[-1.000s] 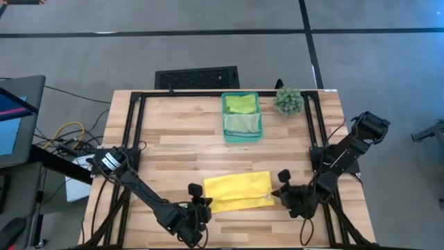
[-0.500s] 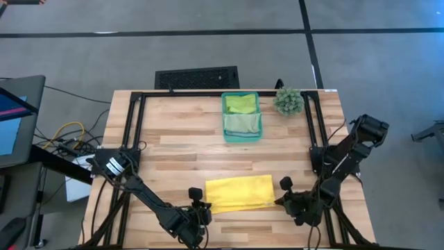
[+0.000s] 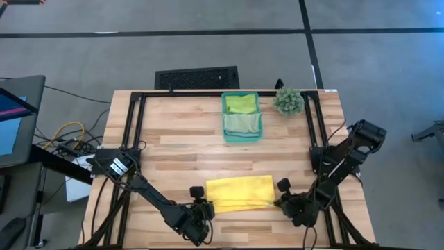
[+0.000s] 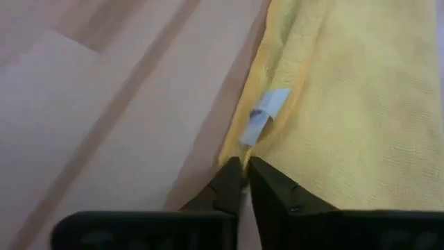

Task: Fold microfiber towels
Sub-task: Fold the yellow microfiber cloth

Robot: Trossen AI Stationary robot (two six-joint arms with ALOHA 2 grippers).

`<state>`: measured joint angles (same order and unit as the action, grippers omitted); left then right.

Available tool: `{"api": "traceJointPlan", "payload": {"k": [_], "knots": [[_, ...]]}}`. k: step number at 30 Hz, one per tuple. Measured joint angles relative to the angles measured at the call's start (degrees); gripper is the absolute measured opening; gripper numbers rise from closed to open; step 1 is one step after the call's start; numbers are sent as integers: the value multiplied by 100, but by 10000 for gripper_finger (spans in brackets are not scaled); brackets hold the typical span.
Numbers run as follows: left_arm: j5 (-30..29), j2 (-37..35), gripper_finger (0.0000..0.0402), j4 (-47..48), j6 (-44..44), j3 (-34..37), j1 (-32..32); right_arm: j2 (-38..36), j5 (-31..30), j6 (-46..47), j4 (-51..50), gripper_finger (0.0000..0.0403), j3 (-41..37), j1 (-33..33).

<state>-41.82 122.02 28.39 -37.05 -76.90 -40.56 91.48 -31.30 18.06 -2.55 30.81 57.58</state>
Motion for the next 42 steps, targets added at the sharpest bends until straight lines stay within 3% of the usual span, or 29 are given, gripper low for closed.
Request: {"api": "traceJointPlan", "payload": {"k": [8, 14, 16, 19, 23, 27, 32, 37, 42], "knots": [[160, 0, 106, 1006, 33, -762, -143, -709, 474, 1, -183, 127, -7, 55], [-254, 0, 111, 1333, -117, -1022, -204, -1044, 713, -1, -154, 156, -4, 17], [-385, 0, 106, 1405, -210, -1020, -188, -1047, 531, 52, -157, 148, -5, -83], [-704, 0, 89, 1569, -1283, -963, -50, -1047, 133, 220, -157, 116, -5, -308], [-539, -4, 40, 1810, -2065, -938, 349, -1047, -42, 425, -147, 53, -5, -688], [196, -4, 7, 1120, -1308, -702, 581, -908, 159, 451, -110, 9, -7, -848], [863, -4, 5, -65, 30, -482, 452, -437, 638, 412, -3, 32, -16, -850], [836, -4, 2, -189, 291, -449, 231, -143, 862, 258, 123, 34, -3, -771], [562, -4, 0, 32, 225, -447, 138, -397, 989, 287, -219, 15, -15, -639]]}}
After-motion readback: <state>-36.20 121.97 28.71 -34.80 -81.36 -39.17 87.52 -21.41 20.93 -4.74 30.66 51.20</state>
